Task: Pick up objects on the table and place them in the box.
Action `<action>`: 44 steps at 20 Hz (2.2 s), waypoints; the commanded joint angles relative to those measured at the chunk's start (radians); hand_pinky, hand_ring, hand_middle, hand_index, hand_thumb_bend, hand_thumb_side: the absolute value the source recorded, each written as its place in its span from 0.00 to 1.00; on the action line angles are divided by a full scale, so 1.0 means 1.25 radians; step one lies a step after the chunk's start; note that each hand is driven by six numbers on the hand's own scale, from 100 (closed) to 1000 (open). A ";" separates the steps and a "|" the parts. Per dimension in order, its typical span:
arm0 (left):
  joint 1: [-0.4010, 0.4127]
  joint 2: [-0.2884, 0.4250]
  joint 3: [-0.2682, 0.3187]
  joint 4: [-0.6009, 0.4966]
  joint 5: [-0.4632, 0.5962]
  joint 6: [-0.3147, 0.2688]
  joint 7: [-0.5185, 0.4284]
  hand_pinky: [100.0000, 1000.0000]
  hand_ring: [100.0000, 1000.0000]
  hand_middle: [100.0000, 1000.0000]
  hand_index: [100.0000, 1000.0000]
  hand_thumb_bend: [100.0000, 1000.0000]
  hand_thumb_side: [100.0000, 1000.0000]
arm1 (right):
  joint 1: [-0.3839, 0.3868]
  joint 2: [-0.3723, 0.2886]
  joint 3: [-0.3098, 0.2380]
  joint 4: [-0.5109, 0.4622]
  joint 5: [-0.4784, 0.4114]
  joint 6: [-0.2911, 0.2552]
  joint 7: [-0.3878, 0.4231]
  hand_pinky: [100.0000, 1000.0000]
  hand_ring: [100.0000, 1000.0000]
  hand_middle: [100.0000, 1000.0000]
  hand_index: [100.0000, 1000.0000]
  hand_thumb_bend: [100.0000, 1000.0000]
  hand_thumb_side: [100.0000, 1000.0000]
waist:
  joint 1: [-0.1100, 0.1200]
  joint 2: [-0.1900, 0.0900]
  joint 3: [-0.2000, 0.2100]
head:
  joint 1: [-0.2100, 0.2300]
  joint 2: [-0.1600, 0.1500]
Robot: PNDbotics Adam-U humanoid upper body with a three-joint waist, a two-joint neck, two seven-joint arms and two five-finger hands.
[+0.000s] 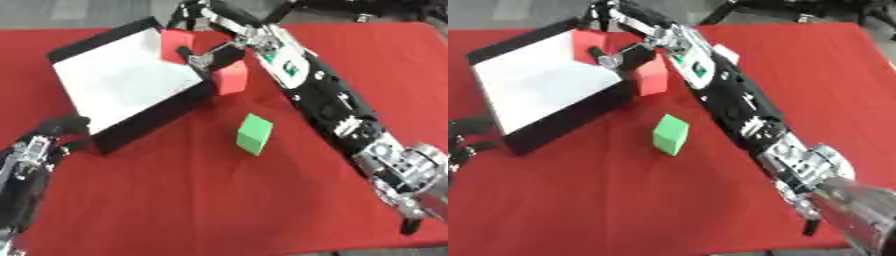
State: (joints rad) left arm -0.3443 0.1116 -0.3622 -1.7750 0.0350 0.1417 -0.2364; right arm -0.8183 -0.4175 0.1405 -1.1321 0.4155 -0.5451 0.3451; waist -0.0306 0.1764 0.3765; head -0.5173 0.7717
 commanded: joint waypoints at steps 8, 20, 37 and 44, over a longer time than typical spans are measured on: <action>-0.016 -0.011 -0.014 -0.001 0.008 0.000 -0.021 0.79 1.00 0.73 0.64 0.00 0.86 | -0.016 0.032 0.024 -0.028 0.045 -0.062 0.106 1.00 1.00 0.95 1.00 0.00 0.47 | -0.018 -0.001 0.002 | -0.030 -0.001; 0.002 -0.008 -0.004 0.003 0.006 -0.001 -0.015 0.79 1.00 0.73 0.64 0.00 0.87 | 0.016 -0.031 -0.003 -0.109 -0.048 -0.006 0.114 1.00 1.00 0.98 1.00 0.00 0.26 | -0.013 -0.020 -0.035 | 0.010 -0.001; 0.022 0.005 0.009 0.000 -0.001 -0.002 -0.008 0.79 1.00 0.73 0.65 0.00 0.87 | 0.076 -0.114 -0.091 0.084 0.054 -0.021 0.225 1.00 1.00 0.99 1.00 0.00 0.75 | -0.003 -0.027 -0.076 | 0.059 -0.001; 0.021 0.004 0.009 -0.002 0.000 -0.002 -0.009 0.79 1.00 0.73 0.65 0.00 0.87 | 0.060 -0.096 -0.125 0.073 0.058 -0.016 0.144 1.00 1.00 0.98 1.00 0.00 0.21 | 0.000 -0.025 -0.075 | 0.049 -0.001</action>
State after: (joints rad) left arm -0.3093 0.1056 -0.3582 -1.7571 0.0353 0.1395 -0.2473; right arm -0.7217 -0.5211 0.0024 -1.0209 0.4885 -0.5646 0.5421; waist -0.0444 0.1751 0.2831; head -0.4512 0.7718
